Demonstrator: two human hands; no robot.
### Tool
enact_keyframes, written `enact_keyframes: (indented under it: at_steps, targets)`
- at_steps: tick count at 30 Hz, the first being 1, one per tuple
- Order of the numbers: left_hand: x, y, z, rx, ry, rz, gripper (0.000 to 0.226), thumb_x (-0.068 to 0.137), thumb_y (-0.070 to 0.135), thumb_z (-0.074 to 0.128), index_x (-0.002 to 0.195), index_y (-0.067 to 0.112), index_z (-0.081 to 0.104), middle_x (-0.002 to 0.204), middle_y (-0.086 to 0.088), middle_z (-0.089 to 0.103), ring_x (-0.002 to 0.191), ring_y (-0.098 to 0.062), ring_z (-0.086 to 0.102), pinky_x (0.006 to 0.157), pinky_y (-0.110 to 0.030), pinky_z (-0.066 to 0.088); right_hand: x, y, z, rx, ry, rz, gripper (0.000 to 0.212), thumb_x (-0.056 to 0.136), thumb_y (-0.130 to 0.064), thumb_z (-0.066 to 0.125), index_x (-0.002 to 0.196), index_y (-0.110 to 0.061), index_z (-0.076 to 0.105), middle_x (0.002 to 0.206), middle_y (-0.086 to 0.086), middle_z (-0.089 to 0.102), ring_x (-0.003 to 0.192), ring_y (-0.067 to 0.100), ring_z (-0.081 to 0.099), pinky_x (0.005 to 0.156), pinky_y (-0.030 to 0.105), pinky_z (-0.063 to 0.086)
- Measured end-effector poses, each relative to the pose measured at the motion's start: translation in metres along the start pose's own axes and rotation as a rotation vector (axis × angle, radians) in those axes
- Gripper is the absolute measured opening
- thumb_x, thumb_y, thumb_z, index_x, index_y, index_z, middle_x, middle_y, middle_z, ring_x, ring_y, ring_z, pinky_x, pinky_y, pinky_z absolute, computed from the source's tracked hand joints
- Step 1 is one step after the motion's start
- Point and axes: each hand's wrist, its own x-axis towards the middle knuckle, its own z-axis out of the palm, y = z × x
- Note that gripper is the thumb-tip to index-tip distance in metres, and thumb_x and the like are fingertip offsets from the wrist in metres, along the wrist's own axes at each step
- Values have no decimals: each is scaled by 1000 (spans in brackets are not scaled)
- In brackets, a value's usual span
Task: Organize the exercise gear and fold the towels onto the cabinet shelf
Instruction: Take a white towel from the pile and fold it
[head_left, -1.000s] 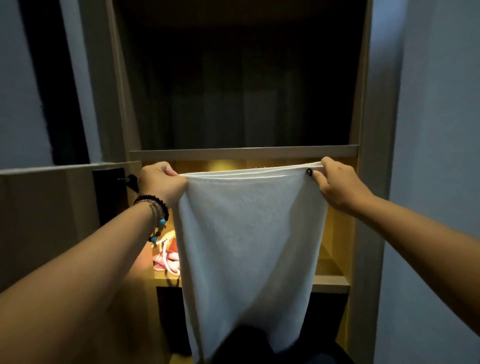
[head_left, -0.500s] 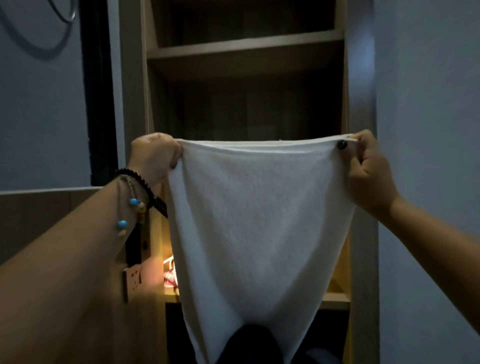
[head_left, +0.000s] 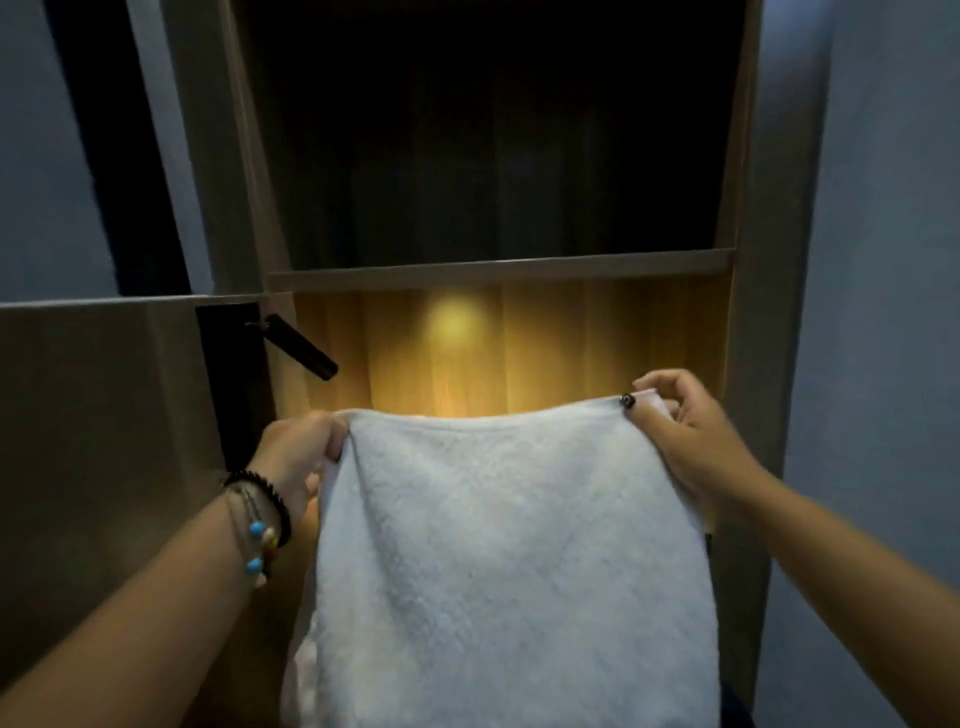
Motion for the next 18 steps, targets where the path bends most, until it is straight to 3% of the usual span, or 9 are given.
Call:
enact_keyframes:
  at_steps: [4, 8, 11, 12, 14, 18]
  targets:
    - [26, -67, 21, 116, 60, -118, 15, 52, -3, 51, 62, 6, 58, 67, -6, 53, 67, -23, 50, 56, -23, 39, -4, 51, 28, 12, 27, 187, 16, 92, -31, 59, 107, -28, 55, 97, -8, 60, 88, 11, 58, 66, 25, 45]
    - [47, -133, 35, 302, 32, -147, 14, 66, -7, 50, 63, 6, 57, 64, -7, 54, 63, -23, 51, 40, -16, 40, -9, 98, 58, 39, -33, 329, 16, 92, -33, 59, 107, -33, 55, 86, -18, 63, 80, 0, 63, 62, 18, 49]
    - [62, -175, 40, 558, 13, -149, 10, 76, 3, 57, 79, 11, 62, 83, -7, 64, 82, -26, 60, 68, -30, 54, -16, 134, 71, 25, -72, 453, 15, 95, -28, 56, 109, -33, 59, 100, -15, 61, 89, 3, 60, 66, 18, 47]
    - [66, -186, 41, 651, -28, -168, 10, 79, 5, 58, 86, 11, 60, 89, -6, 64, 85, -25, 60, 71, -31, 52, -19, 145, 73, 15, -84, 501, 15, 96, -25, 55, 106, -32, 63, 103, -12, 62, 94, 6, 59, 69, 21, 46]
    - [74, -205, 43, 847, -174, -215, 13, 83, 8, 58, 95, 14, 54, 91, -5, 59, 80, -19, 56, 63, -24, 44, -23, 163, 77, 23, -99, 611, 16, 95, -21, 56, 100, -30, 67, 100, -8, 66, 95, 11, 61, 68, 24, 46]
    - [94, -216, 61, 1142, -441, -220, 19, 86, 8, 56, 71, 18, 51, 77, 0, 54, 71, -16, 51, 63, -25, 42, -29, 179, 82, 91, -114, 820, 12, 92, -23, 60, 95, -30, 70, 90, -4, 72, 86, 15, 67, 60, 25, 47]
